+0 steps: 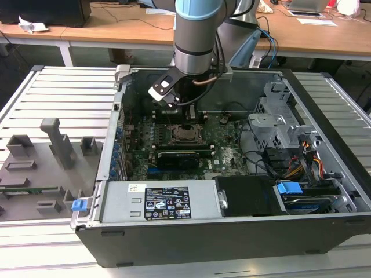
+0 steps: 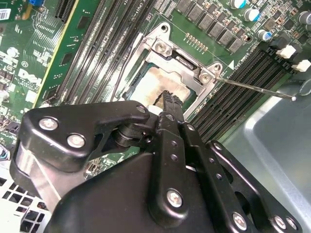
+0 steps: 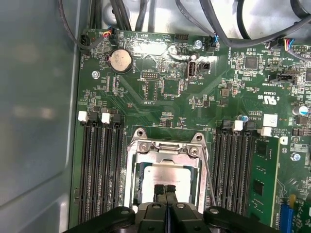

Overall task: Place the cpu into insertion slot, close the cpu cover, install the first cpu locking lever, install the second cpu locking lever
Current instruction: 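Install the first cpu locking lever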

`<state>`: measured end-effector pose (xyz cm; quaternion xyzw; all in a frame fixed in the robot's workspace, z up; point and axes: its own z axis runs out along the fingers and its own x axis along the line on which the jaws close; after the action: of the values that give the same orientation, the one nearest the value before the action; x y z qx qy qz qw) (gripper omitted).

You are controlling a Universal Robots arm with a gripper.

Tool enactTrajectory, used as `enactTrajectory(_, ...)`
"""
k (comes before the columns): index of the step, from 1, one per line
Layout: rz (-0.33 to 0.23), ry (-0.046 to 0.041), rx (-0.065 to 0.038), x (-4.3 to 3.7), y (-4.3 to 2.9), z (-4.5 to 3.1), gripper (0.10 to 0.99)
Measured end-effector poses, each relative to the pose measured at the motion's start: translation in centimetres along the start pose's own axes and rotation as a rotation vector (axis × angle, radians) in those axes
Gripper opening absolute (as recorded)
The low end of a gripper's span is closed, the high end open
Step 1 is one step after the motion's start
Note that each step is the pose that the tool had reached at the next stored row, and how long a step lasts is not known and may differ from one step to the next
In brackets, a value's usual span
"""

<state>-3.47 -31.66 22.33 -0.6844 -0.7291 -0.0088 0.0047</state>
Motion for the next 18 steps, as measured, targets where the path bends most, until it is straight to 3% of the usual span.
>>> enactTrajectory(10,0.001,0.0000,0.000,0.01,0.00,-0.63,0.106)
enactTrajectory(18,0.001,0.0000,0.000,0.04,0.02,-2.10,0.106)
